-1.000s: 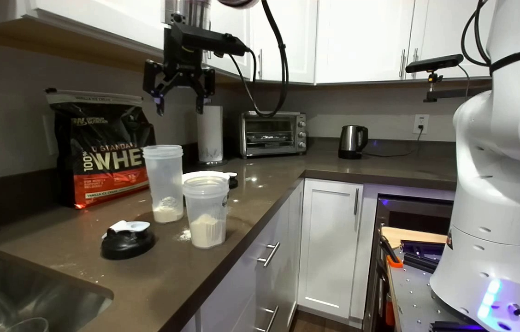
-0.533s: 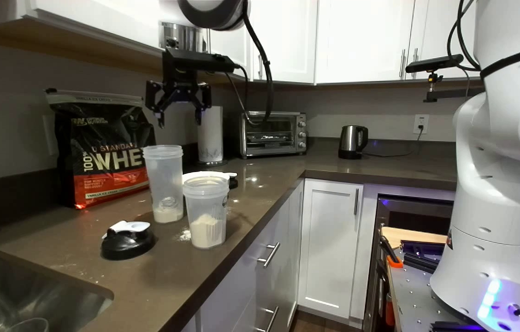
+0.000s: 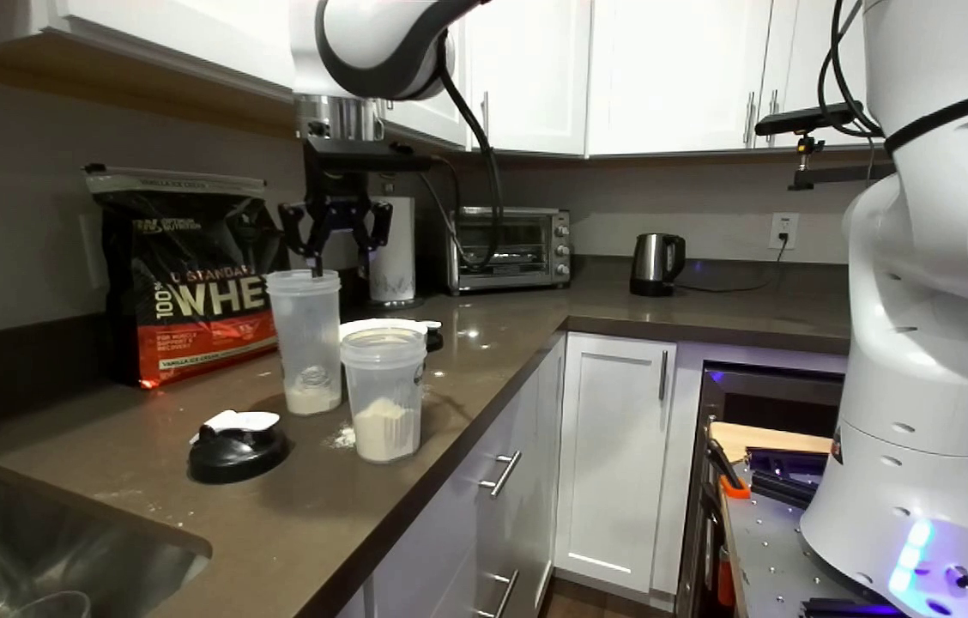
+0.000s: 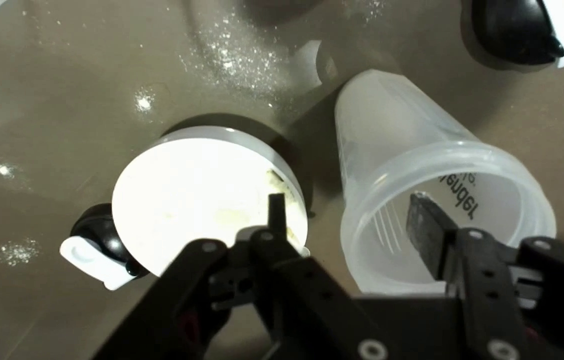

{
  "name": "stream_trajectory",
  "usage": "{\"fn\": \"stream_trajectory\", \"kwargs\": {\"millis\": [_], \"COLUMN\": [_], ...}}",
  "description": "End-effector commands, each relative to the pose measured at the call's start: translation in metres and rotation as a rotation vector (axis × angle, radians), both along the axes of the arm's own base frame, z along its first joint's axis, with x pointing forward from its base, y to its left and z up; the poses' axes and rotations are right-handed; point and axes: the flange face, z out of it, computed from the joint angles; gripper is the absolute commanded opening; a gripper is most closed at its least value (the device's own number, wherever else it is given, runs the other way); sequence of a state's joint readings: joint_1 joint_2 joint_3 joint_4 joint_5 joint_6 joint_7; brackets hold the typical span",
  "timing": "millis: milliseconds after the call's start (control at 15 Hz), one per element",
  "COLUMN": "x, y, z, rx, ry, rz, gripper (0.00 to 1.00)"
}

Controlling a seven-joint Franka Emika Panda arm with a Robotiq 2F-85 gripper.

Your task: Move the taller clear cup to the right

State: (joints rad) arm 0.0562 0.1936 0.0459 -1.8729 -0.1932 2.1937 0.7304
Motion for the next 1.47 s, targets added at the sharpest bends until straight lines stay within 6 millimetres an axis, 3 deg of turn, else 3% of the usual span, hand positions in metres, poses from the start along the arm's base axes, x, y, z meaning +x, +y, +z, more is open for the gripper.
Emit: {"fn": "stream_trajectory", "kwargs": {"millis": [0,133,267,333,467,600,867,1200,1400], "x": [0.006,0.008,0.009,0.01,0.011,0.012,0.013,0.004,-0.01], "y": [0.002,0.002,0.002,0.003,0.004,0.006,0.009,0.019,0.029], "z": [-0.003,-0.005,-0.006,-0.006,-0.006,-0.005,-0.002,0.012,0.031], "rx": [0.036,0.054,0.065,0.069,0.072,0.069,0.069,0.06,0.061], "ry": [0.014,0.01,0.008,0.007,0.005,0.002,-0.003,-0.009,-0.024], "rz": [-0.029,-0.039,-0.046,-0.048,-0.049,-0.045,-0.04,-0.015,0.019], "gripper": [0.61,0.67,0.55,0.41,0.26,0.14,0.01,0.04,0.04]}}
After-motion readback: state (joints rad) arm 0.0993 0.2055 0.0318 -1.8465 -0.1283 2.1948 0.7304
